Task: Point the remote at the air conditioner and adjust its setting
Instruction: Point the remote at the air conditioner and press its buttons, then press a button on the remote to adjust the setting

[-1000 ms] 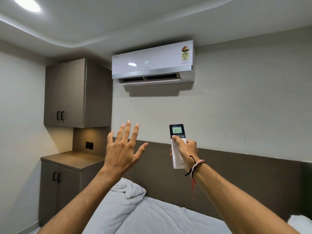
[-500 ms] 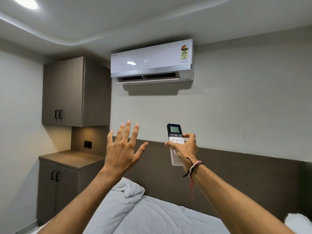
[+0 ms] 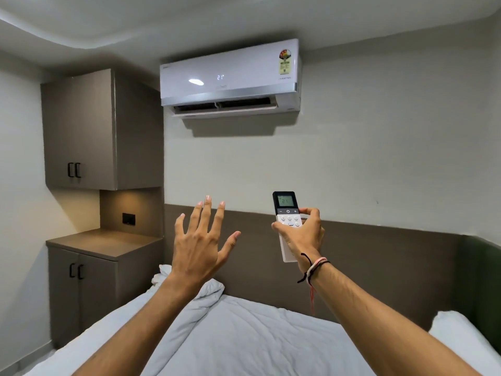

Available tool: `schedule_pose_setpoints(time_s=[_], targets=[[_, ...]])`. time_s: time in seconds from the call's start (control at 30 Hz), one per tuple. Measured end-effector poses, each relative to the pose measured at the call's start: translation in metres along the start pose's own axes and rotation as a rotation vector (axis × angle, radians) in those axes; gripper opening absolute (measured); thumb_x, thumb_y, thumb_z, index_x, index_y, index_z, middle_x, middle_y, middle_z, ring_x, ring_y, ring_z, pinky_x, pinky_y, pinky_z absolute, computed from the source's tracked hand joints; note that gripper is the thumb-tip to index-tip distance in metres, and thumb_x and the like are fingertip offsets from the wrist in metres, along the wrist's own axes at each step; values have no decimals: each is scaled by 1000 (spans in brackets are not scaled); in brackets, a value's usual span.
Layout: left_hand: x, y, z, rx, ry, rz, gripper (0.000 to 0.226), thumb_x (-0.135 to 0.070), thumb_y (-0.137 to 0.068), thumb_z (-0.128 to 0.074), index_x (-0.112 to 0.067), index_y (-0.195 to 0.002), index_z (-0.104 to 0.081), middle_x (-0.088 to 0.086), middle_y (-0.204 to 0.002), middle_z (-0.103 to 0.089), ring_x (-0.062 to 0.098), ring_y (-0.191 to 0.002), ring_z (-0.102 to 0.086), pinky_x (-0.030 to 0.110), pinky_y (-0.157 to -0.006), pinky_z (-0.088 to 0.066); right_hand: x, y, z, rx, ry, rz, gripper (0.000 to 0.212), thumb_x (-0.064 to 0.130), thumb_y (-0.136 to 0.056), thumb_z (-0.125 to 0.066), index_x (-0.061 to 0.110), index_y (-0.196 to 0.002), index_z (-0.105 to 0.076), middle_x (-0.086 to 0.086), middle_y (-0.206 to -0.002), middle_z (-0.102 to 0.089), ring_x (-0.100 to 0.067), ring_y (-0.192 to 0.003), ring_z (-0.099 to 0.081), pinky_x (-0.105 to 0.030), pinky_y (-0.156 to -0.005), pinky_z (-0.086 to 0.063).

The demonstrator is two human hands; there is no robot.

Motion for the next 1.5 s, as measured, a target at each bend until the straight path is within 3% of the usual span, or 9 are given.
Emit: schedule_pose_setpoints(time_s=[0.3, 0.57, 0.67, 0.83, 1.03, 1.13, 1.33, 1.4, 1.5], targets=[[-69, 38, -64, 48, 110, -73, 73, -63, -97, -27, -19, -156, -33, 16, -165, -31, 31, -150, -36, 59, -114, -36, -77, 24, 53, -51, 90, -96, 63, 24, -57, -86, 25, -109, -49, 12, -79, -65, -16, -74, -66, -33, -67, -56], [-188, 130, -173, 269, 259, -177, 73, -65, -98, -25, -20, -155, -34, 14, -165, -32, 31, -150, -35, 57, -113, -39, -221, 75, 140, -52, 314, -218, 56, 35, -69, -86, 21, -117, -62, 3, -101, -71, -19, -88, -68, -37, -73, -61], [-233, 189, -219, 374, 299, -218, 72, -64, -100, -23, -19, -155, -33, 13, -165, -31, 31, -150, -35, 56, -114, -36, -293, 118, 182, -42, 417, -326, 51, 42, -68, -83, 26, -113, -66, 5, -101, -75, -19, -88, -69, -27, -69, -53], [-306, 309, -295, 549, 338, -297, 71, -61, -100, -24, -19, -158, -27, 12, -168, -24, 30, -152, -31, 57, -115, -33, -430, 212, 260, -44, 581, -664, 60, 53, -62, -79, 32, -115, -62, 6, -104, -75, -26, -100, -67, -41, -86, -54], [-381, 449, -371, 710, 353, -383, 74, -62, -100, -22, -20, -161, -13, 13, -170, -14, 30, -156, -20, 59, -119, -28, -566, 334, 356, -76, 667, -946, 41, 38, -63, -82, 22, -99, -69, -4, -97, -70, -26, -86, -69, -37, -73, -57], [-408, 505, -401, 764, 355, -428, 74, -63, -100, -17, -22, -161, -9, 13, -171, -10, 28, -157, -12, 59, -122, -23, -613, 391, 394, -93, 758, -1073, 38, 33, -65, -82, 17, -98, -71, -10, -103, -63, -33, -89, -66, -42, -76, -57], [-442, 604, -457, 830, 354, -515, 73, -62, -102, -20, -21, -161, -8, 14, -170, -12, 29, -157, -12, 60, -123, -23, -707, 481, 445, -3, 882, -1314, 44, 34, -70, -85, 13, -106, -72, -13, -110, -71, -34, -100, -69, -41, -80, -58], [-447, 625, -468, 823, 351, -521, 73, -62, -102, -23, -21, -161, -8, 14, -170, -13, 29, -157, -13, 61, -122, -23, -728, 497, 452, 34, 911, -1323, 45, 35, -70, -86, 12, -106, -73, -13, -108, -73, -33, -98, -70, -36, -74, -56], [-449, 646, -476, 817, 348, -521, 73, -60, -103, -27, -21, -161, -9, 15, -170, -15, 28, -157, -14, 61, -122, -24, -746, 511, 458, 63, 960, -1298, 44, 35, -69, -87, 13, -106, -73, -12, -107, -75, -33, -97, -71, -39, -75, -59]])
Point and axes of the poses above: each hand's wrist, its own y-axis away from the middle knuckle, its own z-axis out of the back of the hand, x = y × z, the point moved 9 cm from there along -y, towards the middle knuckle
